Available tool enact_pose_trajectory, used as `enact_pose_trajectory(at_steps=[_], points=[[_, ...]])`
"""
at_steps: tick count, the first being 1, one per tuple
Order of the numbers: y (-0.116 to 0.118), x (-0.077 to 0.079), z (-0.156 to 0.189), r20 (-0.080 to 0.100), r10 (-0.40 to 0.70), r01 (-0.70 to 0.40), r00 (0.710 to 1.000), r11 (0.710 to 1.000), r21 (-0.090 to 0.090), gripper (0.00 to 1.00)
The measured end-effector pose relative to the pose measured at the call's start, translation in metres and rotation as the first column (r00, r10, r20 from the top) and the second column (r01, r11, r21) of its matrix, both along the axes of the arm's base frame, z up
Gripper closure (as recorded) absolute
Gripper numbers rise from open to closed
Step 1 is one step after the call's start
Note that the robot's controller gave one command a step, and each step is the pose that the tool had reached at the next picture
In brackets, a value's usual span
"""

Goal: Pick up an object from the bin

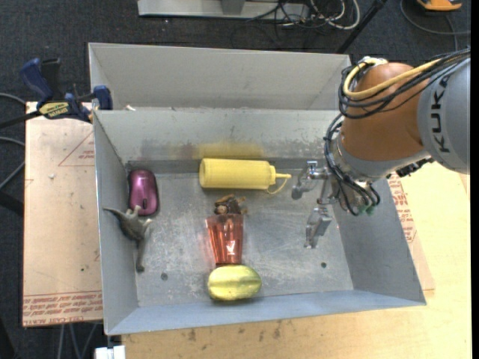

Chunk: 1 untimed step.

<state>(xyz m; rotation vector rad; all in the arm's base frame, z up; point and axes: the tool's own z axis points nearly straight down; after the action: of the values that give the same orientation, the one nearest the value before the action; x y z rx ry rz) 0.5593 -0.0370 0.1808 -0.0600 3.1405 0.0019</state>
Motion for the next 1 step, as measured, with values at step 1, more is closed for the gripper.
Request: enact_pose_trajectory(at_steps=[1], points=[[-0.0138, 0.0252, -0.0265, 0.002, -0.056, 0.056, 0.998, 0.998, 0.0, 0.0]])
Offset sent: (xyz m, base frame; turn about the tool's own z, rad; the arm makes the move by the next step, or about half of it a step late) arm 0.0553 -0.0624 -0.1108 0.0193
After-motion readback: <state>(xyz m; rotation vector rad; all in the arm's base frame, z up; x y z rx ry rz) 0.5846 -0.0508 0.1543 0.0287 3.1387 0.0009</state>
